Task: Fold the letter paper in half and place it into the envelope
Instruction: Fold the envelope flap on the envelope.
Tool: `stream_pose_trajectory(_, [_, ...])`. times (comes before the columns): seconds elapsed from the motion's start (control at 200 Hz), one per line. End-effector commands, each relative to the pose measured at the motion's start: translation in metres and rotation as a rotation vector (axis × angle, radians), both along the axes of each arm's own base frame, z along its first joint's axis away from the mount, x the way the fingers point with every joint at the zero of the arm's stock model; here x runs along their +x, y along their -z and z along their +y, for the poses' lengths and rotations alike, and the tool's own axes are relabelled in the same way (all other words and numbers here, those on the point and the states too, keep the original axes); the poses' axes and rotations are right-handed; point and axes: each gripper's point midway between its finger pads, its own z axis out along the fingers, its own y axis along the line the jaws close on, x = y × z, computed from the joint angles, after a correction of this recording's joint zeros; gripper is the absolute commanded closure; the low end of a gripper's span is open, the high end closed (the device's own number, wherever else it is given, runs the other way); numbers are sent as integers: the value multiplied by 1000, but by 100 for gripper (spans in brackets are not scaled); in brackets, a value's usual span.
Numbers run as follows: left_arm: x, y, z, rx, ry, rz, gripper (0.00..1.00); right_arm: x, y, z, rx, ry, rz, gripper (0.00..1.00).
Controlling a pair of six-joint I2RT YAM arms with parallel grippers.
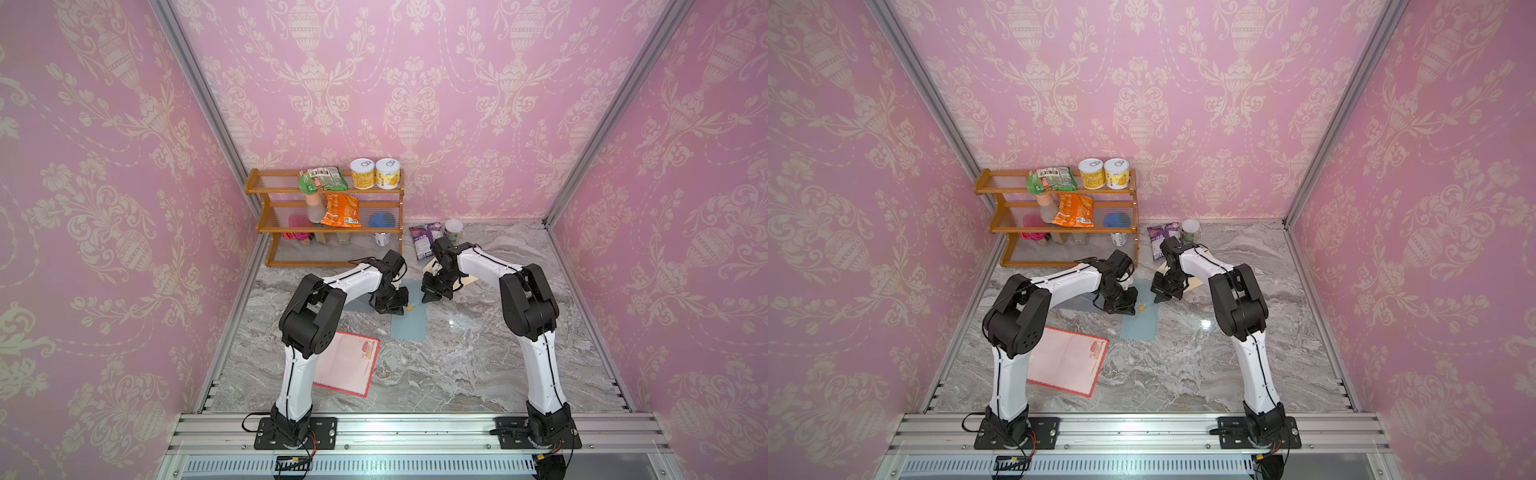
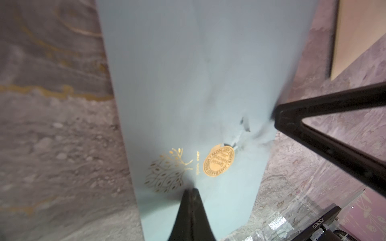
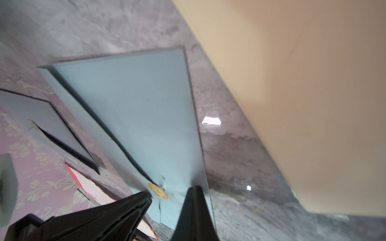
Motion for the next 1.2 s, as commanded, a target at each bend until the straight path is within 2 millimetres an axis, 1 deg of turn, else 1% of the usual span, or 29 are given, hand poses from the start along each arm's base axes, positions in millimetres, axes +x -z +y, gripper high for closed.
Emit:
stream_pose_trajectory(0.0, [-12,27,-5,74,14,64,100,-13,41,-15,-94,24,81,100])
stream_pose_trajectory(0.15, [0,39,-20,34,-35,79,100,-15,44,-15,-91,36,91,100])
stream_pose_trajectory(0.245, [2,47,-25,22,-48,100,100,-16,45,-15,-87,48,91,100])
stream_pose_trajectory(0.295, [1,50,-24,27,-49,110,100,-17,46,-15,-85,50,94,100])
stream_pose_trajectory(0.415, [-2,51,-13,43,-53,111,100,-19,46,-15,-85,51,95,100])
stream_pose_trajectory(0.495, [-4,49,2,58,-66,109,100,-19,47,-16,-91,46,92,100])
stream_pose_trajectory(0.655, [-1,36,36,56,-118,90,100,-19,48,-17,-106,34,93,100])
stream_pose_trajectory(0.73, [-2,32,45,60,-117,86,100,-19,47,-16,-111,25,90,100])
stream_pose_trajectory(0.775, [-3,31,47,66,-109,84,100,-19,48,-16,-114,20,92,100])
stream_pose_trajectory(0.86, [-3,30,44,60,-102,84,100,-18,48,-16,-114,16,90,100])
stream_pose_trajectory(0.945, [-1,31,34,47,-99,82,100,-18,47,-14,-113,14,90,100])
stream_pose_trajectory(1.19, [9,33,-18,19,-44,76,100,-17,48,-12,-102,20,96,100])
